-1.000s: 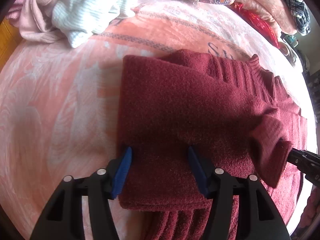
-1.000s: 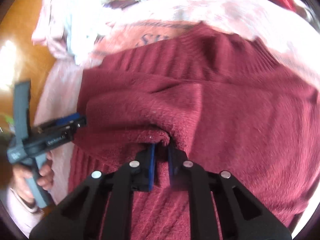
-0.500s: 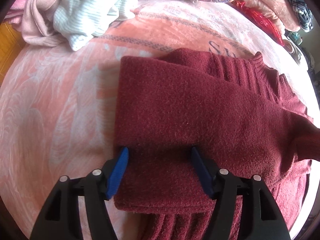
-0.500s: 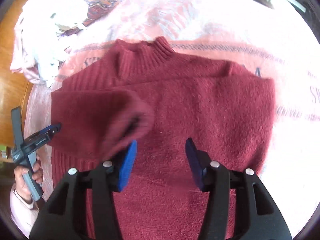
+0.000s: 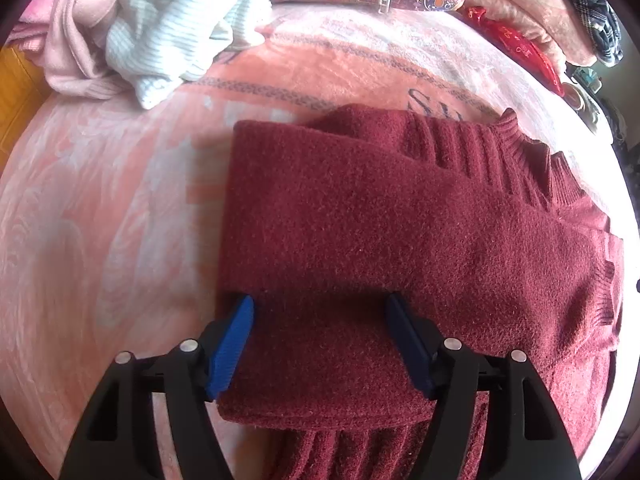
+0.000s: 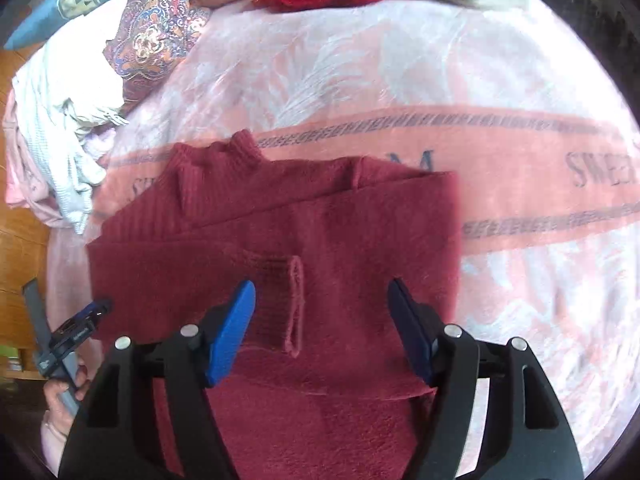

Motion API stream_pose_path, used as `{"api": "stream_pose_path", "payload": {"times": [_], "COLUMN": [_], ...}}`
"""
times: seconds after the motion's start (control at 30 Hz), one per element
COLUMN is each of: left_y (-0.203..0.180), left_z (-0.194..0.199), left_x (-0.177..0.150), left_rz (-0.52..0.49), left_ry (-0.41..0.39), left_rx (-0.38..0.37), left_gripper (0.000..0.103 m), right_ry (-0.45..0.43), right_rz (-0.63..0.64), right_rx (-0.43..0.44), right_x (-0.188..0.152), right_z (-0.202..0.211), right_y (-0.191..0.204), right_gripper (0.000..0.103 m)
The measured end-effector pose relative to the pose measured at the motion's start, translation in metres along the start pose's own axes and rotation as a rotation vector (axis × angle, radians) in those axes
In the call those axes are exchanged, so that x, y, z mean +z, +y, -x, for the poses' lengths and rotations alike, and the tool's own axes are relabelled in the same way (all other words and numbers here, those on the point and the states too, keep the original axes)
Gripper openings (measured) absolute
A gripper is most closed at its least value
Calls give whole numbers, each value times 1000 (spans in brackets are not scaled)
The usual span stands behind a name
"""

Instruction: Fold small clothes

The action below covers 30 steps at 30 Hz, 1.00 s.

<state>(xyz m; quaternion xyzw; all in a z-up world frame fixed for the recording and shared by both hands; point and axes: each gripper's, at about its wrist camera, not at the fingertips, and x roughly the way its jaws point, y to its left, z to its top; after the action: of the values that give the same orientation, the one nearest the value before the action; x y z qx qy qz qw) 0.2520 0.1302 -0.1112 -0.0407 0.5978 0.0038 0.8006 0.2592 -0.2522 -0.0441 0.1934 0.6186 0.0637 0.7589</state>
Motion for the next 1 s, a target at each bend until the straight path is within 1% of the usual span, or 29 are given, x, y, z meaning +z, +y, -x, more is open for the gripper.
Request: {"api": "stream_pose_path", "payload": {"times": [0.03,0.07,0.13,0.17,0.23,0.27,0.33,0.37,0.4,0.43,0.47,0.6,0.67,0.7,0.8,0.83,0.87,0.93,1.0], "left_y": [0,0,1,2,4,6,10,12,14,16,19,31,37,38,33,30,25,15,6], "left_z": [1,1,3,4,7,8,13,14,16,17,18,26,31,31,29,27,25,20,17], "left_x": [0,1,2,3,6,7,8,9,10,11,11,14,16,16,15,14,14,14,12], "left_rz": [6,14,30,40,61,73,91,94,94,94,94,120,131,129,112,104,93,63,31], "left_ry": [2,4,6,7,3,-3,-22,-28,-33,-36,-38,-56,-72,-76,-73,-70,-65,-60,-62], "left_rx": [1,-1,-9,-15,-31,-36,-39,-37,-31,-27,-22,-16,-10,0,10,13,17,27,47], "left_gripper": [70,70,70,70,70,70,70,70,70,70,70,70,70,70,70,70,70,70,70], "right_ry": [20,37,64,74,114,125,117,109,96,92,82,11,-22,-42,-89,-77,-60,-38,-4], "right_rz": [-8,0,21,34,55,62,100,119,142,155,154,167,153,142,111,77,45,25,16], "right_rx": [42,64,46,57,93,84,52,42,41,54,67,107,107,83,-34,-47,-35,5,-40], "right_x": [-1,-2,-4,-6,-9,-11,-15,-13,-14,-14,-14,-10,-7,-6,-1,0,1,-1,-2], "right_z": [-8,-12,-28,-33,-48,-53,-55,-57,-54,-53,-48,-17,2,12,27,25,21,6,-10], "right_y": [0,-3,5,9,18,21,28,34,37,40,39,36,30,26,3,-8,-19,-32,-41], "right_gripper": [68,68,68,64,61,63,63,59,50,13,6,5,5,5,5,5,5,6,6]}}
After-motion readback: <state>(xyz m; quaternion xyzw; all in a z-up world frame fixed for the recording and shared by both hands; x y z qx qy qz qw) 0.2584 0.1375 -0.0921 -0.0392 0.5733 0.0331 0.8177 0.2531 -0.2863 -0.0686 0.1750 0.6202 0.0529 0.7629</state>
